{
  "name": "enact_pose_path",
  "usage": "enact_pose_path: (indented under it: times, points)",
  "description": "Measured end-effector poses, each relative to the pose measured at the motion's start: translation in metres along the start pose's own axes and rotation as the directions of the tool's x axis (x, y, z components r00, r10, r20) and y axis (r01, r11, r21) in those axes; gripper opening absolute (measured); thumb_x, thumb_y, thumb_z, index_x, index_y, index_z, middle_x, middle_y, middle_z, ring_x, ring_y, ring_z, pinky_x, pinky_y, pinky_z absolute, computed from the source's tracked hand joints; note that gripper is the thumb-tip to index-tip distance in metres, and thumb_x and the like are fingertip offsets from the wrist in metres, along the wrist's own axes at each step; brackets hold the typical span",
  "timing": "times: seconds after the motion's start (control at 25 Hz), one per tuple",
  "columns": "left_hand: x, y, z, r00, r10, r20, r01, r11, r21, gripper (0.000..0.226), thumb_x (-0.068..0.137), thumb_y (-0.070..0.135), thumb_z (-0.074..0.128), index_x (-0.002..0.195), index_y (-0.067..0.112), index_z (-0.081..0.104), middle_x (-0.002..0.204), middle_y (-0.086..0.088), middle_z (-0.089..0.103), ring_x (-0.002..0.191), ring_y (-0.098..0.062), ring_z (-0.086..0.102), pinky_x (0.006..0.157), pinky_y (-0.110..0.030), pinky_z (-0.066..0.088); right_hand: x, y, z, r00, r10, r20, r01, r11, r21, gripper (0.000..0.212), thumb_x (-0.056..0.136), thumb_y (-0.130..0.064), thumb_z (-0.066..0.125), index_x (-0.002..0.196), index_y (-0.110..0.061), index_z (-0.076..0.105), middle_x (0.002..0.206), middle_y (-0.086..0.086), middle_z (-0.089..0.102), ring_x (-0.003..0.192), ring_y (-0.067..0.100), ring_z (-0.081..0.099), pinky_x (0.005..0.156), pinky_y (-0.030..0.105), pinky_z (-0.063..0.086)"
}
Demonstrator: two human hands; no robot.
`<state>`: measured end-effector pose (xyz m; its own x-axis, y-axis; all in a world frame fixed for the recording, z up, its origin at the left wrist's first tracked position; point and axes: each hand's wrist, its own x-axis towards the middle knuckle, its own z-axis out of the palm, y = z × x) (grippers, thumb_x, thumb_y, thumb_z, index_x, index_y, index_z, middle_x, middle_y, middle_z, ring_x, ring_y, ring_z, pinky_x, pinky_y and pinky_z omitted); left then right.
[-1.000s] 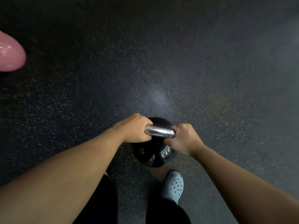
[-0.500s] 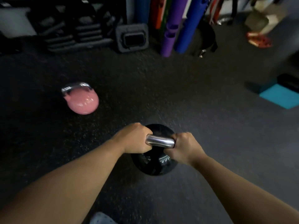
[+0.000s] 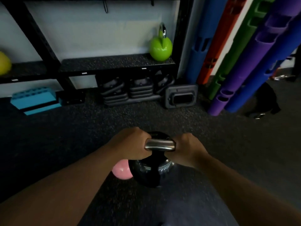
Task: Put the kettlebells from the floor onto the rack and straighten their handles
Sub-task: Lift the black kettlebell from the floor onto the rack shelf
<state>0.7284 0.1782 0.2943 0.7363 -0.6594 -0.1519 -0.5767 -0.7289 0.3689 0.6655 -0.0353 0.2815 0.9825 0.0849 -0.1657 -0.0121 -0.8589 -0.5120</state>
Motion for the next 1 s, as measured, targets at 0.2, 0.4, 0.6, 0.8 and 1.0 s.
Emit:
enact_pose_path:
  times: [0.2, 0.4, 0.6, 0.8, 1.0]
  points:
    - [0.092, -0.082, -0.058, 0.993, -0.097, -0.074, 0.098, 0.995, 0.013, 0.018, 0.067, 0.043, 0.058, 0.055, 0.032, 0.049, 0.050, 0.012, 0.052, 0.049, -0.006, 0.052, 0.044, -0.016, 0.030, 0.152, -0.018, -0.035, 0.996, -0.084, -0.012, 0.083, 0.994, -0.067, 0.013, 0.062, -0.040, 0.061, 0.062, -0.032, 0.051, 0.060, -0.010, 0.058, 0.058, 0.014, 0.061, 0.046, 0.020, 0.036]
    - [0.164, -0.171, -0.107, 0.986, -0.128, -0.108, 0.130, 0.991, 0.013, 0.020, 0.074, 0.041, 0.058, 0.059, 0.031, 0.048, 0.057, 0.010, 0.057, 0.051, -0.005, 0.054, 0.045, -0.021, 0.035, 0.286, -0.042, -0.054, 0.993, -0.120, 0.014, 0.121, 0.986, -0.115, 0.014, 0.066, -0.036, 0.062, 0.071, -0.024, 0.061, 0.060, -0.008, 0.062, 0.054, 0.007, 0.062, 0.043, 0.020, 0.042]
    - [0.246, -0.260, -0.173, 0.988, -0.064, -0.139, 0.073, 0.996, 0.056, 0.023, 0.078, 0.038, 0.061, 0.065, 0.035, 0.043, 0.057, 0.016, 0.046, 0.053, -0.008, 0.049, 0.045, -0.021, 0.029, 0.422, -0.067, -0.076, 0.989, -0.134, -0.062, 0.123, 0.981, -0.151, 0.027, 0.059, -0.044, 0.059, 0.078, -0.026, 0.066, 0.066, -0.006, 0.065, 0.063, 0.016, 0.065, 0.053, 0.023, 0.043]
    - [0.335, -0.328, -0.209, 0.977, -0.115, -0.182, 0.136, 0.985, 0.105, 0.008, 0.084, 0.033, 0.064, 0.089, 0.027, 0.060, 0.067, 0.013, 0.054, 0.055, -0.003, 0.053, 0.047, -0.021, 0.035, 0.546, -0.070, -0.098, 0.974, -0.213, -0.080, 0.203, 0.972, -0.119, 0.008, 0.062, -0.034, 0.066, 0.064, -0.031, 0.058, 0.051, -0.013, 0.052, 0.048, 0.001, 0.052, 0.045, 0.013, 0.036]
    - [0.446, -0.379, -0.237, 0.949, -0.196, -0.245, 0.232, 0.964, 0.128, 0.019, 0.086, 0.029, 0.066, 0.104, 0.025, 0.062, 0.073, 0.011, 0.059, 0.057, -0.007, 0.057, 0.051, -0.024, 0.044, 0.678, -0.039, -0.119, 0.928, -0.336, -0.160, 0.324, 0.941, -0.097, 0.013, 0.064, -0.026, 0.066, 0.076, -0.024, 0.069, 0.054, -0.008, 0.058, 0.051, 0.012, 0.057, 0.047, 0.009, 0.035]
